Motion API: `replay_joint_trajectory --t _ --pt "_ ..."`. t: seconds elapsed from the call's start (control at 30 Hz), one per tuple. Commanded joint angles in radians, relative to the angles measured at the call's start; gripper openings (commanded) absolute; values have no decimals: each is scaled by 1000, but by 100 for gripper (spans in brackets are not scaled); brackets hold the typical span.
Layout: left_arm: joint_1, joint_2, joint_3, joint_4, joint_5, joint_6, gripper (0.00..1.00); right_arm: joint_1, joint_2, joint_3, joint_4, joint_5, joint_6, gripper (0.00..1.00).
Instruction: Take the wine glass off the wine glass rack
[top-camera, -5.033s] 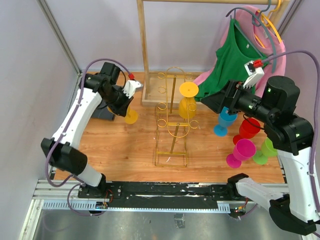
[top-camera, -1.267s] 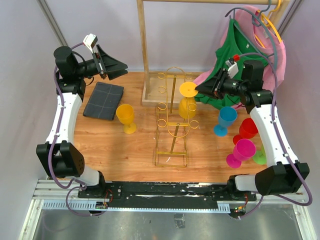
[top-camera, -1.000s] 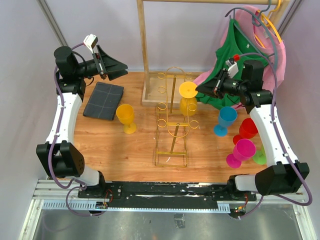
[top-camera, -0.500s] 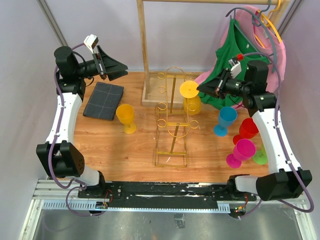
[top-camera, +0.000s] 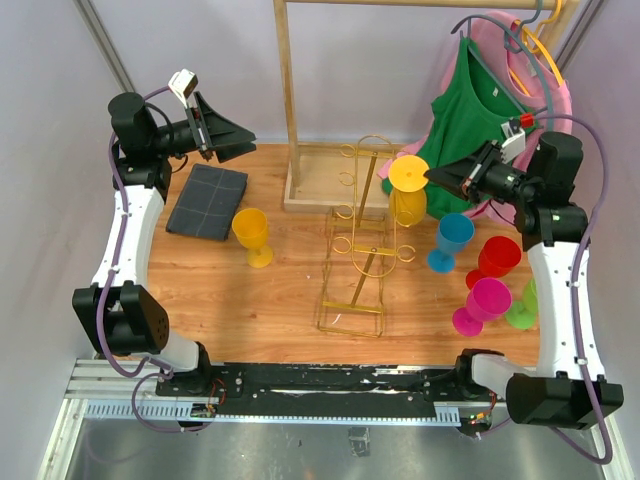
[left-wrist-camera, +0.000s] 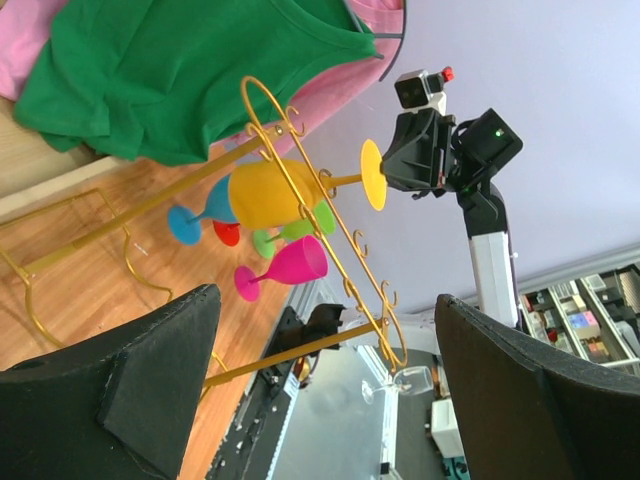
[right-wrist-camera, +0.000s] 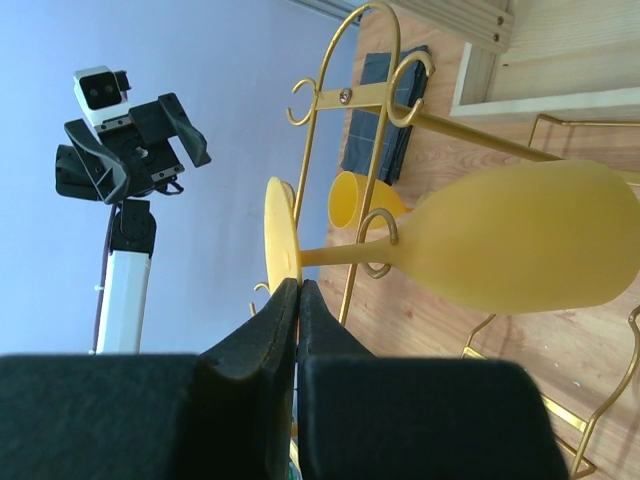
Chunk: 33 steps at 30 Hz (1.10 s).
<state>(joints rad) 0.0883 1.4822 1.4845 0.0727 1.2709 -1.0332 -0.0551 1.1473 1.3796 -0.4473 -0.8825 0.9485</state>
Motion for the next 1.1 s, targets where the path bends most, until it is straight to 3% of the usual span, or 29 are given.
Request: replay_joint_trajectory --t 0.0,0.77,1.07 --pt "0 -17 -3 2 28 8 93 -46 -38 -20 2 -41 4 1" --pt "0 -24 3 7 42 -1 93 -47 -48 -84 7 -20 -15 1" --pt "0 -21 -5 19 43 -3 93 -89 -98 -74 -86 13 -60 1"
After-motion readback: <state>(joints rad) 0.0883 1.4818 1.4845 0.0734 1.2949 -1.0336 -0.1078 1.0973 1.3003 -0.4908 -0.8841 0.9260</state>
